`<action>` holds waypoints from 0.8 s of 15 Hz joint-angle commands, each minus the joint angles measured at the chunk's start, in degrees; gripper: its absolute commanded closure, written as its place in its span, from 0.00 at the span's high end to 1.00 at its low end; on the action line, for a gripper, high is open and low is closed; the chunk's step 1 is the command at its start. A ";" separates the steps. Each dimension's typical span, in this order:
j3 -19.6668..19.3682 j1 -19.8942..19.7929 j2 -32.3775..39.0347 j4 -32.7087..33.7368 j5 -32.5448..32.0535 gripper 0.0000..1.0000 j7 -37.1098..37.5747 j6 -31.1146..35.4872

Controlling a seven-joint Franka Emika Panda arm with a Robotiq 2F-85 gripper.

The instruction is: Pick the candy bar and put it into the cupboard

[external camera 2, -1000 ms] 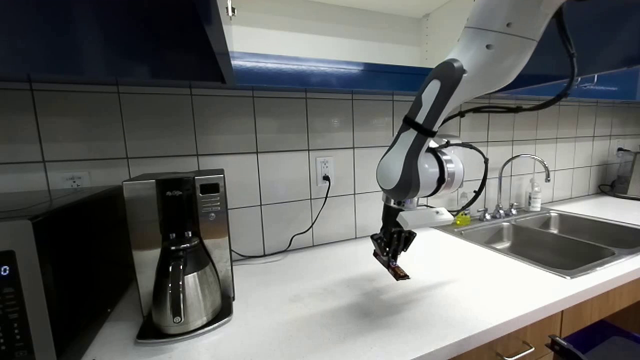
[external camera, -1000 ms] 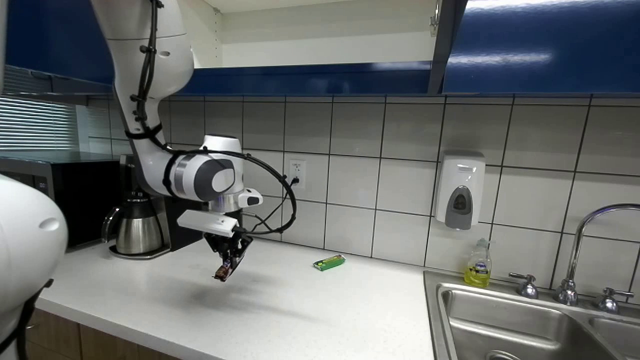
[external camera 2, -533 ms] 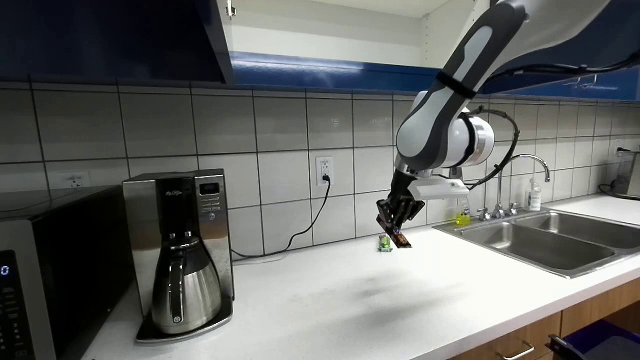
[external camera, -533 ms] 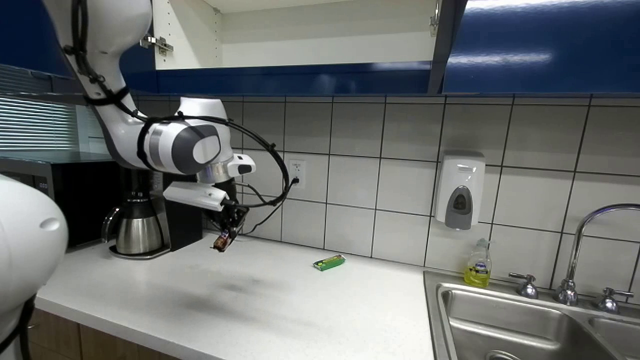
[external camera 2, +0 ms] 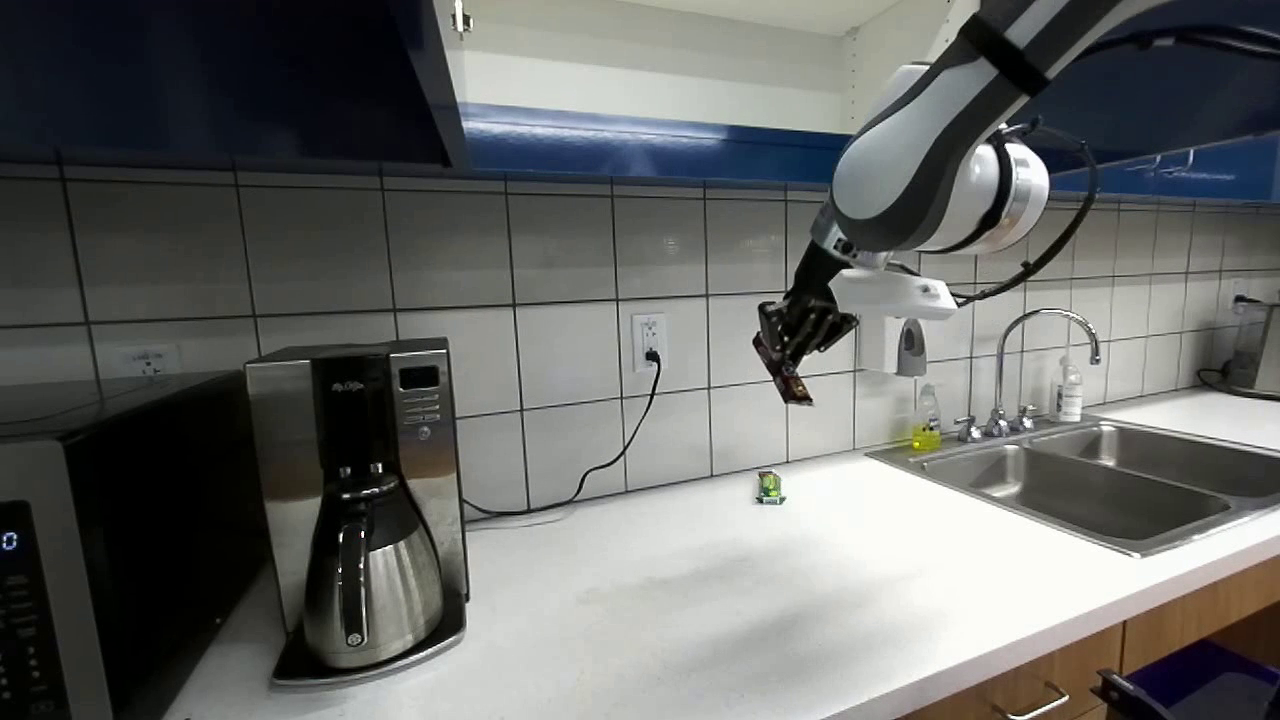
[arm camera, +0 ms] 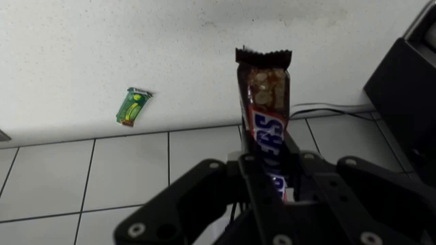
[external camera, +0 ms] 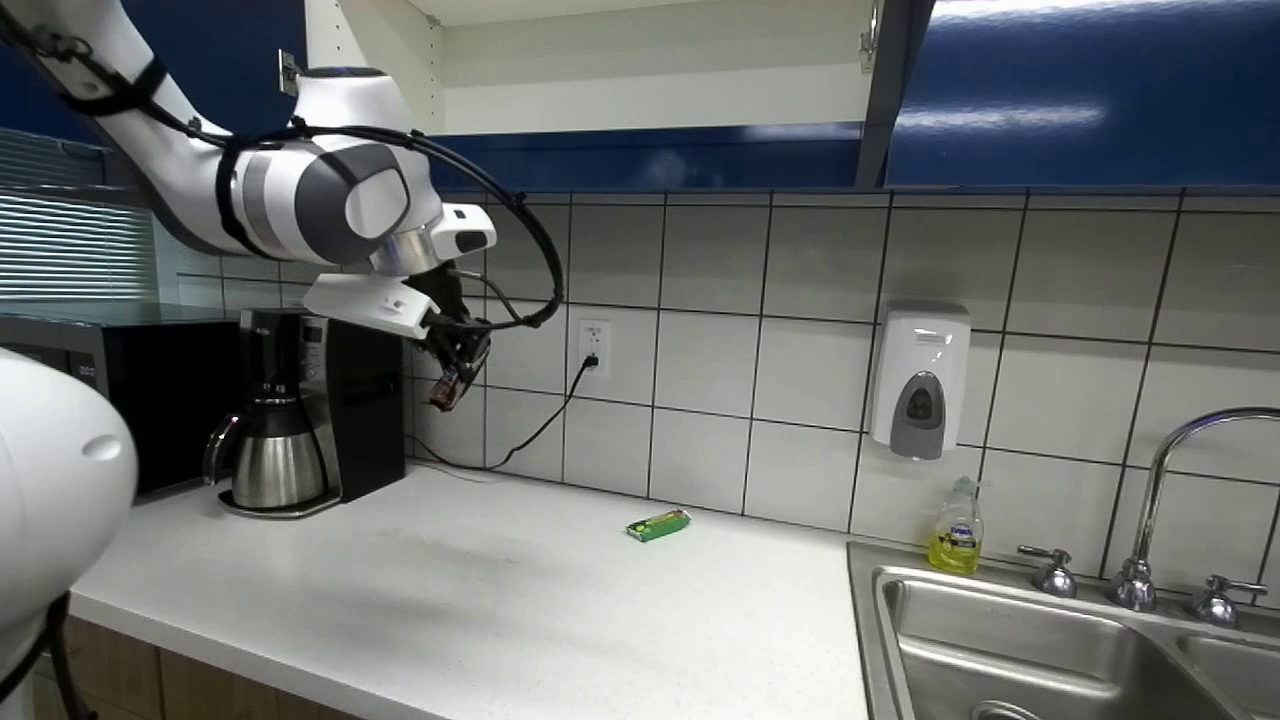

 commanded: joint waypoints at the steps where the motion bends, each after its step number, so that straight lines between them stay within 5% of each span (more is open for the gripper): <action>1: 0.57 0.20 -8.09 -0.65 0.41 0.05 2.62 -3.03; 6: 0.78 0.23 -13.39 1.26 0.76 0.05 4.46 -8.14; 12: 1.43 -0.82 -16.42 9.86 1.17 0.05 9.08 -21.90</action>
